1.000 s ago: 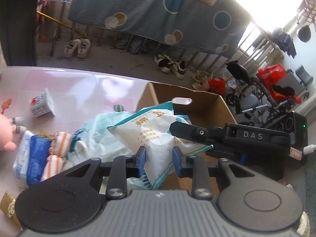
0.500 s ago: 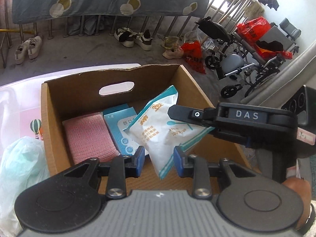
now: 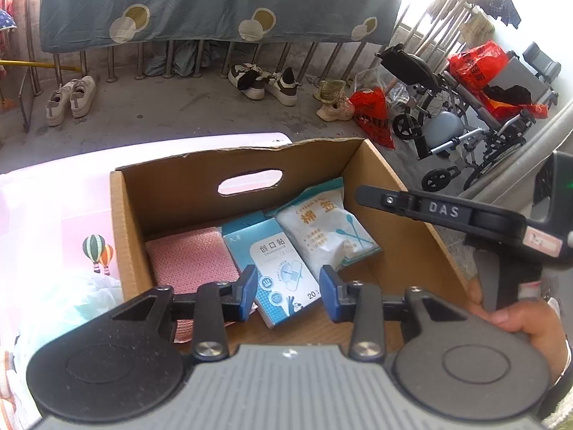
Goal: Organize soft objects
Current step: 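Carry the swab packet into the cardboard box and release it beside the bandage box, then withdraw the right gripper from the box back over the table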
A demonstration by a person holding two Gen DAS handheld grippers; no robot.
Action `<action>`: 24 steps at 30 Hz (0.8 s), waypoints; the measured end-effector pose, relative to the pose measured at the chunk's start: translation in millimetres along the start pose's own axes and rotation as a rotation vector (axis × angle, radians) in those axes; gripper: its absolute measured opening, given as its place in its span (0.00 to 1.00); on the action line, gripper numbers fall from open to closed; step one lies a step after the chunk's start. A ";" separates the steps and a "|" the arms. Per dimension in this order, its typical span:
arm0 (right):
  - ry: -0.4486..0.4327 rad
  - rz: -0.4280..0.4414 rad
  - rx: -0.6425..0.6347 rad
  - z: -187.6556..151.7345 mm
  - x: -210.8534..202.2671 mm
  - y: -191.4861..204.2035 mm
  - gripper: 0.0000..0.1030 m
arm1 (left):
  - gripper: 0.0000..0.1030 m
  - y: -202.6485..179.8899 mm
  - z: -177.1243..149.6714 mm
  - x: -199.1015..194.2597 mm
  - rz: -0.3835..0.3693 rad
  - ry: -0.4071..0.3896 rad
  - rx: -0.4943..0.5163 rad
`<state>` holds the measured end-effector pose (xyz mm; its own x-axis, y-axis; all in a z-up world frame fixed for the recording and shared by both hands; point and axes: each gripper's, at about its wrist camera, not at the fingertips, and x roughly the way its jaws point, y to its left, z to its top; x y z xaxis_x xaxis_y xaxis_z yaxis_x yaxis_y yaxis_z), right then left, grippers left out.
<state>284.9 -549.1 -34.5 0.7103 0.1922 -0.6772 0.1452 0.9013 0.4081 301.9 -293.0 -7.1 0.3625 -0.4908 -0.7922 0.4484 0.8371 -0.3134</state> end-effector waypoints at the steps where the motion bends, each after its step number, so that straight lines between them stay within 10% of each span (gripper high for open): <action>1: -0.004 0.000 -0.005 0.3 -1.4 1.7 0.20 | 0.39 -0.2 1.0 -2.1 0.001 -0.006 -0.002; 24: 0.237 -0.121 0.055 -32.3 82.0 25.6 0.43 | 0.70 59.1 -4.9 -92.9 0.162 -0.193 -0.044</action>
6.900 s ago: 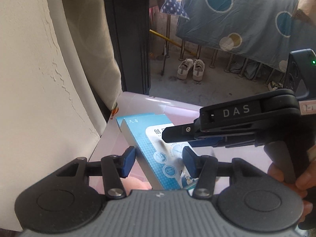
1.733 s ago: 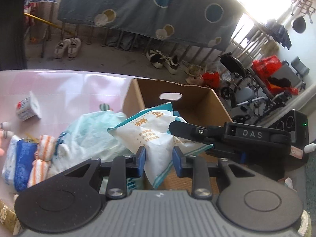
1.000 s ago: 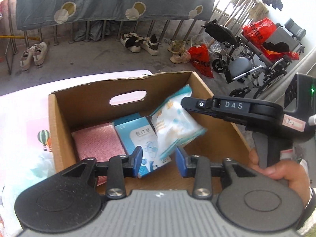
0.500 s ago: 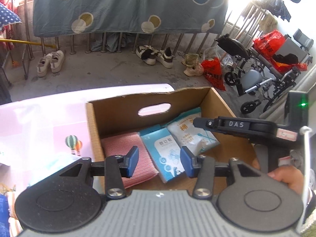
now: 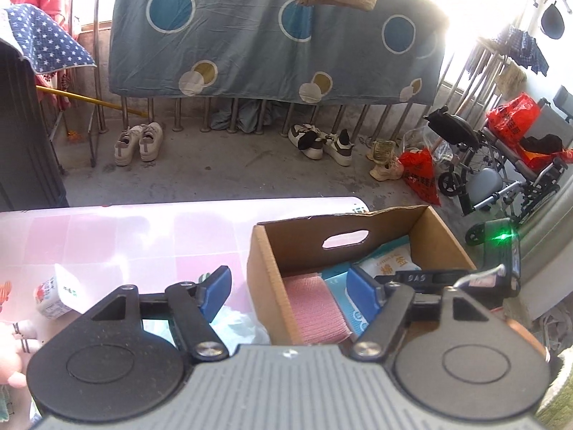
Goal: Organize soft objects
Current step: 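Withdraw the right gripper from the box back over the table, then move the right gripper down to the blue wet-wipes pack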
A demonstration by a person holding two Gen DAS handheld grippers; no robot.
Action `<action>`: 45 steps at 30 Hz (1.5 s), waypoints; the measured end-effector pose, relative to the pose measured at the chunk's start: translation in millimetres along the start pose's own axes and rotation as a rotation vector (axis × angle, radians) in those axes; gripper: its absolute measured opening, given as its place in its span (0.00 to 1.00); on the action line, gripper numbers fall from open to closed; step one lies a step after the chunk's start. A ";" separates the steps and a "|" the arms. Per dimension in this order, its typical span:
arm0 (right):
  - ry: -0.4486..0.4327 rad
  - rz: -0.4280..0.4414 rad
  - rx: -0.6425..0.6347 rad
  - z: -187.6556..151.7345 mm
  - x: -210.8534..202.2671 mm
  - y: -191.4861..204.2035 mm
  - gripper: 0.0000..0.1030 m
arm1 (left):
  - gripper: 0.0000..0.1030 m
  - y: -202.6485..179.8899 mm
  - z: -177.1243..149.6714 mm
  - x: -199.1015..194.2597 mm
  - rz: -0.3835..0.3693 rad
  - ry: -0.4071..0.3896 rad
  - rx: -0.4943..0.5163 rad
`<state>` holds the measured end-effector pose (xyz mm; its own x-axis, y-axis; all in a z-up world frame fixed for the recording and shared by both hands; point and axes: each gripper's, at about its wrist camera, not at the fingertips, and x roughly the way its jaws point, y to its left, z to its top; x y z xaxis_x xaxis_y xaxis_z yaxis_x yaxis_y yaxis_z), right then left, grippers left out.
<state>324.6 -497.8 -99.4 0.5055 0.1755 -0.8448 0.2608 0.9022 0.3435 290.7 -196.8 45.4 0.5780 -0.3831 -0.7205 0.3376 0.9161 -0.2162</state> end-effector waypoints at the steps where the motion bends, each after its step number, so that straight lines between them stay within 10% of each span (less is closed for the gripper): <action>1: 0.005 0.010 0.032 -0.1 -2.9 -1.4 0.44 | 0.71 1.8 -3.0 -4.9 0.004 0.000 0.001; 23: -0.230 0.481 0.039 -110.1 -211.8 63.4 0.58 | 0.92 97.1 -75.8 -184.1 0.128 -0.161 0.017; 45: 0.109 0.680 -0.054 -189.5 -132.9 225.1 0.62 | 0.92 203.0 -195.7 -235.0 0.412 -0.153 -0.114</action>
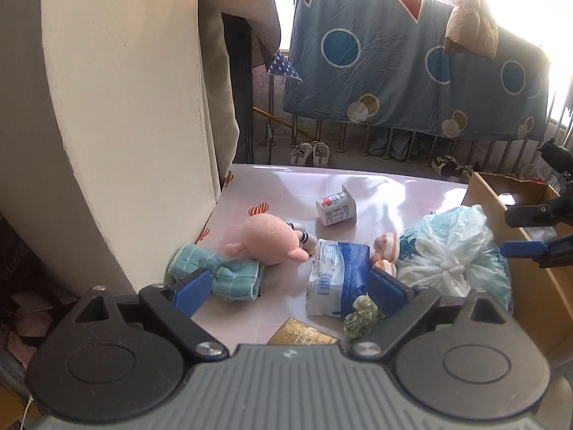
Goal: Organize soft objects
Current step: 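Move the right gripper down to the blue wet-wipes pack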
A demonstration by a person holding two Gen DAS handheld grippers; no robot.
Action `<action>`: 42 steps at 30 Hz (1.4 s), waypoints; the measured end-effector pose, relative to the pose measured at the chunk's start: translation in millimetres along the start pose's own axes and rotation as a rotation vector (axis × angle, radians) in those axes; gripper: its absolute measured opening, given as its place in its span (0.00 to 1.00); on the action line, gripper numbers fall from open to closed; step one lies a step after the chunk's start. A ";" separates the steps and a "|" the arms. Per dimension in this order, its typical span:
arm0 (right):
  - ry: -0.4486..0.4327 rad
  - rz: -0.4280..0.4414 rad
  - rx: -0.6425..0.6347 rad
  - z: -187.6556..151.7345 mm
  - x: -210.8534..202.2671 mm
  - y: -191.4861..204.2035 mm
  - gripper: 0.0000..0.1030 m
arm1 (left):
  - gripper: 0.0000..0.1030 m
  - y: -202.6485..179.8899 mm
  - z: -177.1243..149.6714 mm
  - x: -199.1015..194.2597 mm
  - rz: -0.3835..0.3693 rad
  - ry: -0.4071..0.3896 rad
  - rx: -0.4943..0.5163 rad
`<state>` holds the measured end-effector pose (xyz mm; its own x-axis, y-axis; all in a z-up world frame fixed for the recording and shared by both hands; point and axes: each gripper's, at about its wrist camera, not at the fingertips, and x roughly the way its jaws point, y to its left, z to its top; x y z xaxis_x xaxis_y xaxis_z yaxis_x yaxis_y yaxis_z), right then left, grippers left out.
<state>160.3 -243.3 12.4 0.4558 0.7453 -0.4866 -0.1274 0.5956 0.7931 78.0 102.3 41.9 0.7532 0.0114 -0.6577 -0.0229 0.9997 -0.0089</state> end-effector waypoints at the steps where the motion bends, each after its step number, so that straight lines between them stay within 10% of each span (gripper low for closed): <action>1: 0.019 0.003 0.004 -1.7 6.7 0.1 0.62 | 0.92 -0.2 -6.5 2.0 0.005 0.006 0.002; 24: 0.220 -0.017 0.009 -35.0 108.2 14.8 0.70 | 0.84 19.5 -72.7 26.9 0.000 0.079 -0.022; 42: 0.173 -0.107 0.059 6.0 159.0 17.8 0.70 | 0.38 -2.3 -28.9 94.1 -0.070 0.068 0.035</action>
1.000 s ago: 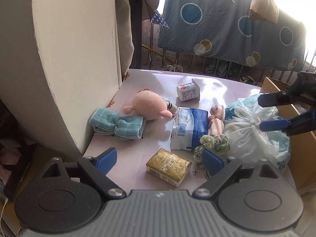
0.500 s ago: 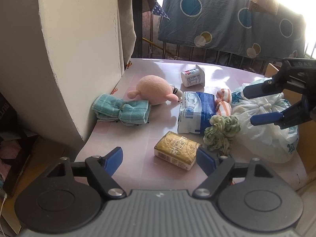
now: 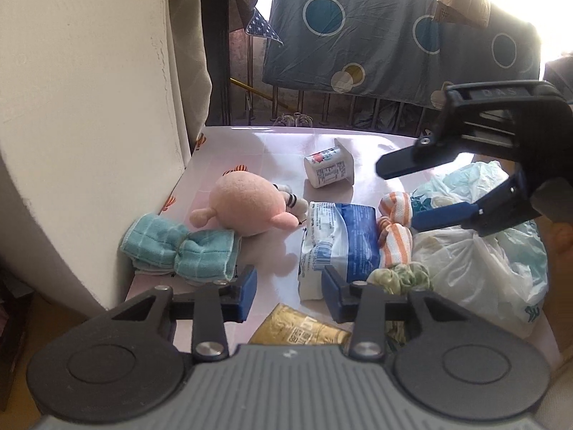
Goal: Organize soft objects
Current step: 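Move the right gripper down to the blue wet-wipes pack, then close the right gripper on the end of the blue wet-wipes pack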
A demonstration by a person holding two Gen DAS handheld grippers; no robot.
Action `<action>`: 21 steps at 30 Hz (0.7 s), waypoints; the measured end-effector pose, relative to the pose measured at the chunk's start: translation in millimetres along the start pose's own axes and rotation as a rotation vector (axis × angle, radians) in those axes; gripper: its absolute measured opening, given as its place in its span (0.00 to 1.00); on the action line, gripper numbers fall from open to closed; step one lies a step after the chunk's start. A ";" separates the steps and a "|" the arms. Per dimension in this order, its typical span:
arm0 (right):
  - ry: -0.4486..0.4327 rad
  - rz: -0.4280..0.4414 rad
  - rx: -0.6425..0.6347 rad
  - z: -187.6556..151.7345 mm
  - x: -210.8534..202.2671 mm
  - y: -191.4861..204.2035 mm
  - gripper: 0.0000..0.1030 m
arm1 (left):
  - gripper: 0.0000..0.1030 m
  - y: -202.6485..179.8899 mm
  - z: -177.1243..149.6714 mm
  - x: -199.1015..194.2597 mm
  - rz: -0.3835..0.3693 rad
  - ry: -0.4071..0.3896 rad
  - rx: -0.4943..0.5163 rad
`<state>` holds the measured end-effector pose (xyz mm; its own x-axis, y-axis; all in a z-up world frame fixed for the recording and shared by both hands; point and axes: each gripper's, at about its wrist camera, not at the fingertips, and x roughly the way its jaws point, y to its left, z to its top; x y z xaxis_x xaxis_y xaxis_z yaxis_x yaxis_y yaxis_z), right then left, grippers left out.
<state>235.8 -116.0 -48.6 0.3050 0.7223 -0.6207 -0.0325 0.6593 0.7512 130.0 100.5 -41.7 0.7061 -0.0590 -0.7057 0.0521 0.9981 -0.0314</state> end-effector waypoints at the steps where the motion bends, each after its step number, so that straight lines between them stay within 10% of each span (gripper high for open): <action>1: 0.012 -0.011 -0.004 5.8 9.4 2.7 0.70 | 0.37 -1.5 2.2 6.0 -0.006 0.005 0.005; 9: 0.111 -0.252 -0.036 40.7 64.8 -5.2 0.69 | 0.39 4.0 21.4 53.0 -0.119 0.111 -0.037; 21: 0.148 -0.222 0.016 48.3 89.3 -21.3 0.69 | 0.67 -5.1 39.3 115.2 -0.212 0.298 -0.015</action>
<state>309.8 -75.6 -109.2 0.1602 0.5837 -0.7960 0.0353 0.8025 0.5956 238.8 88.0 -95.1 0.4441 -0.2597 -0.8575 0.1630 0.9645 -0.2076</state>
